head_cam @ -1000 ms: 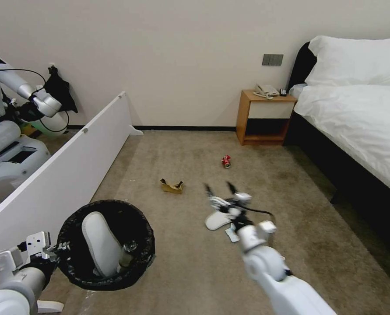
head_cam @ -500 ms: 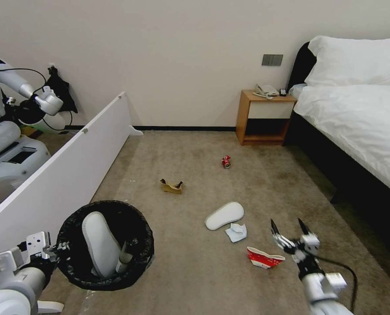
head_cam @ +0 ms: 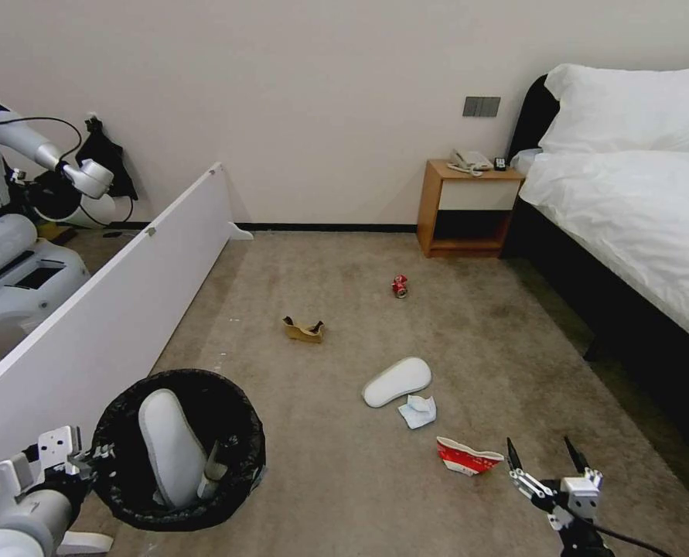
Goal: Pick up the trash bin, then pick up the garbage from the floor and place it into the trash bin.
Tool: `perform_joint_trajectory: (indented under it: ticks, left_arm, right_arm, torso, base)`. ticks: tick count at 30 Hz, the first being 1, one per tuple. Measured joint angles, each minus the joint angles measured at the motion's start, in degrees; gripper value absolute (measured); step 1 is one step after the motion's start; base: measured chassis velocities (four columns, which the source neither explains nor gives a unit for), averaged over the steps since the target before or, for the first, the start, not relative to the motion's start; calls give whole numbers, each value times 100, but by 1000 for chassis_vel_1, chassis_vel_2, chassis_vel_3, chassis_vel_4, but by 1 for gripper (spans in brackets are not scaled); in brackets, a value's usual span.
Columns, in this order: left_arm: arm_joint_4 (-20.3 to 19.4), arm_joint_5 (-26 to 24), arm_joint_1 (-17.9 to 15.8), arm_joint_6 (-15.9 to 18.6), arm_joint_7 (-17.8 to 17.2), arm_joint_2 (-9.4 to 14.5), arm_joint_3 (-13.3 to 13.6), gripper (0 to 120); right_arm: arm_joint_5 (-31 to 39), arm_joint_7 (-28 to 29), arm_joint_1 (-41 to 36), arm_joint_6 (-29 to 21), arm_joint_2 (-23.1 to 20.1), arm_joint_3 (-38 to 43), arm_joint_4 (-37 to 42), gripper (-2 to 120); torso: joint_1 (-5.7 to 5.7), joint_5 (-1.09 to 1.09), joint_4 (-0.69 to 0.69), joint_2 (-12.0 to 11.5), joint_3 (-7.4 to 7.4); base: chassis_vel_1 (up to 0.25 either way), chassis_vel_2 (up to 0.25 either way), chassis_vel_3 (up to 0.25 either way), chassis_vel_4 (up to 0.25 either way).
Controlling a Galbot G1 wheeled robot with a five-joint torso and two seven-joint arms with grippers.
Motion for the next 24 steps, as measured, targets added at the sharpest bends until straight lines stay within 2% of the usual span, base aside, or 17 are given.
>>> perform_joint_trajectory:
  ticks: [9,24]
  left_arm:
    - [-24,-5,62,0,0,-16,-5,2]
    - [-65,-32,25,0,-3,-2,-28,2]
  right_arm:
    - [83,-72,-8,26,24,-53,-40,100]
    - [126,-104,-7,53,-24,-118,-66,100]
  torso:
    - [0,1,1,0,0]
    - [0,1,0,0,1]
  base:
    - [-9,8,15,-5]
    - [-66,71,62,-64]
